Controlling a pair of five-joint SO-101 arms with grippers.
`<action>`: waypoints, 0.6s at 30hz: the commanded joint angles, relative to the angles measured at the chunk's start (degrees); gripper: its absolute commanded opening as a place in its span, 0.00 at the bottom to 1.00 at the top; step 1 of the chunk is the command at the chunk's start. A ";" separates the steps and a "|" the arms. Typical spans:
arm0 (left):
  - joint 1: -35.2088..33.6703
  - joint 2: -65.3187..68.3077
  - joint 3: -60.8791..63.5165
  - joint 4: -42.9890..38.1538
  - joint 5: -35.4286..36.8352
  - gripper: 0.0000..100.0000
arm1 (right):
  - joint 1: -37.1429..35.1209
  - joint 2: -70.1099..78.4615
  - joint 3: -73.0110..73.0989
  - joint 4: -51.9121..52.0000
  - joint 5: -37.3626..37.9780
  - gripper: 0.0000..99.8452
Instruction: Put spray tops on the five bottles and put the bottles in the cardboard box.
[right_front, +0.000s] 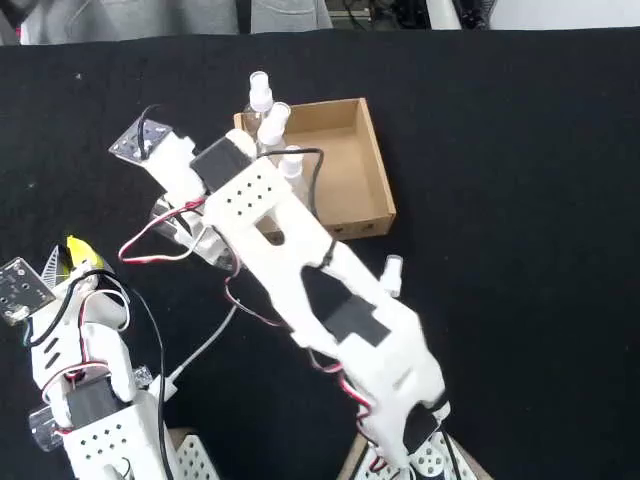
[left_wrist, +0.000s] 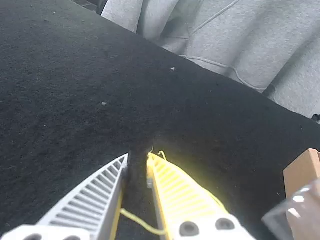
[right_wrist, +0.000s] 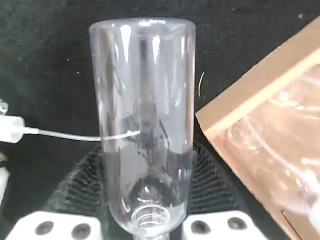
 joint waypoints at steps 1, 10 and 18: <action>-0.48 -0.70 1.27 -1.49 -0.53 0.05 | 1.05 -9.01 3.30 1.67 0.35 0.02; -0.22 -0.62 1.27 -1.49 -0.53 0.05 | 0.70 -21.14 15.60 1.58 0.35 0.02; -0.13 -0.53 1.27 -1.49 -0.53 0.05 | 0.97 -29.41 25.71 1.58 0.35 0.02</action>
